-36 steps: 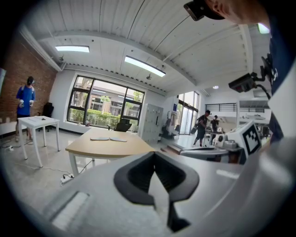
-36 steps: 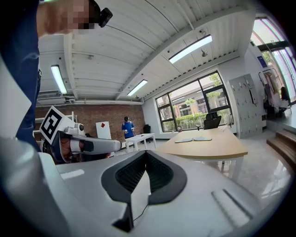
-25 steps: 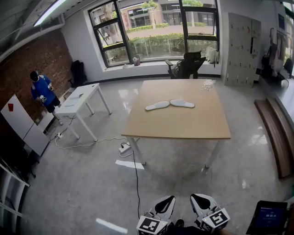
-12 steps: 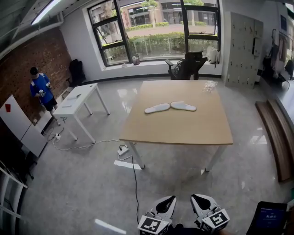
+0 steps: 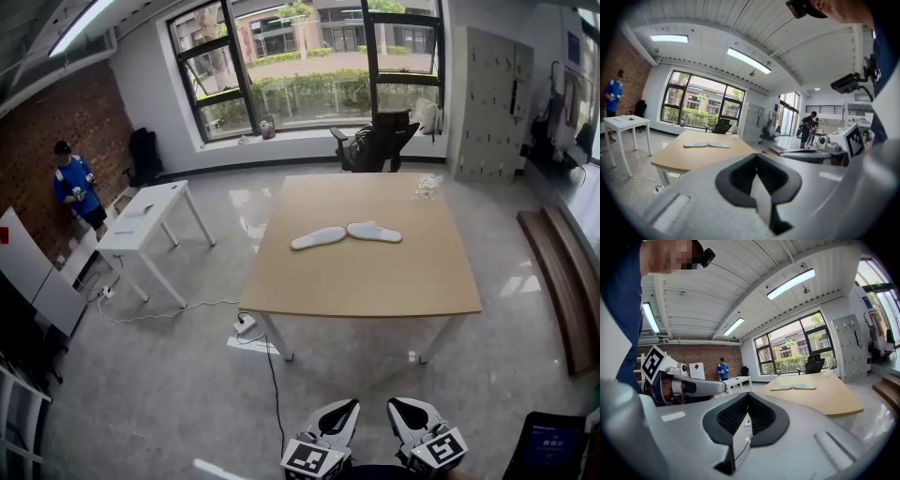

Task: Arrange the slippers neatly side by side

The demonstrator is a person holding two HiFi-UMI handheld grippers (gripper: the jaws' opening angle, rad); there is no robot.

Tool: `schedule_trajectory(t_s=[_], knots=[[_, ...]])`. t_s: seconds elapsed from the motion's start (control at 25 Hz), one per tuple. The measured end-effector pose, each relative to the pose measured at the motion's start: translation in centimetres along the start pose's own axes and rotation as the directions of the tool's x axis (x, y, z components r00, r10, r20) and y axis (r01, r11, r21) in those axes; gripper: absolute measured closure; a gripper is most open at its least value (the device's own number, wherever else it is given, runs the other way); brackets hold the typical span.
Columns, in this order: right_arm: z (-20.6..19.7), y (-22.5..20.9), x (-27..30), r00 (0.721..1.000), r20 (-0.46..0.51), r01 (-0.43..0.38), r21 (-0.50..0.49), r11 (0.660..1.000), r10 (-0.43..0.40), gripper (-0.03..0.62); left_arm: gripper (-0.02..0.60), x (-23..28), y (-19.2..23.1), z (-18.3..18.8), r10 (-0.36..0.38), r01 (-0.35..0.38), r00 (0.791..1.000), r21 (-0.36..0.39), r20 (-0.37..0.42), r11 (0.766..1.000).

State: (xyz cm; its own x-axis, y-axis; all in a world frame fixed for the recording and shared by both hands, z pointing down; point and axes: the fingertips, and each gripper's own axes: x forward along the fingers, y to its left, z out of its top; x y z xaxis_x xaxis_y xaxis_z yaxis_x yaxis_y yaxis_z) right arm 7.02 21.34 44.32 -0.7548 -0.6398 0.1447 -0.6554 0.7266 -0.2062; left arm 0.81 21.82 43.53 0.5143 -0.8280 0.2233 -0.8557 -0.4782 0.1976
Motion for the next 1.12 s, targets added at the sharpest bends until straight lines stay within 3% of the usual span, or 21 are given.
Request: schedule_trajectory(t_s=[0.36,0.72,1.12], knots=[[1.3,-1.6,6.0,0.999,-0.001,0.051,0.003,0.999,-0.051,0.583,0.578,2.8,5.7,1.9,-0.053,0.053,0.999,-0.003,-0.006,0.999],[2.0,-1.6,11.8,0.998,-0.01,0.065,-0.006,0.998,-0.065,0.583,0.578,3.9,11.6,3.1,-0.06,0.06,0.998,-0.012,0.007,0.998],[2.2,-3.8,14.1,0.995,-0.025,0.093,0.004,0.996,-0.092,0.583,0.578,6.4,13.6,3.1,-0.092,0.092,0.996,-0.028,-0.011,0.995]])
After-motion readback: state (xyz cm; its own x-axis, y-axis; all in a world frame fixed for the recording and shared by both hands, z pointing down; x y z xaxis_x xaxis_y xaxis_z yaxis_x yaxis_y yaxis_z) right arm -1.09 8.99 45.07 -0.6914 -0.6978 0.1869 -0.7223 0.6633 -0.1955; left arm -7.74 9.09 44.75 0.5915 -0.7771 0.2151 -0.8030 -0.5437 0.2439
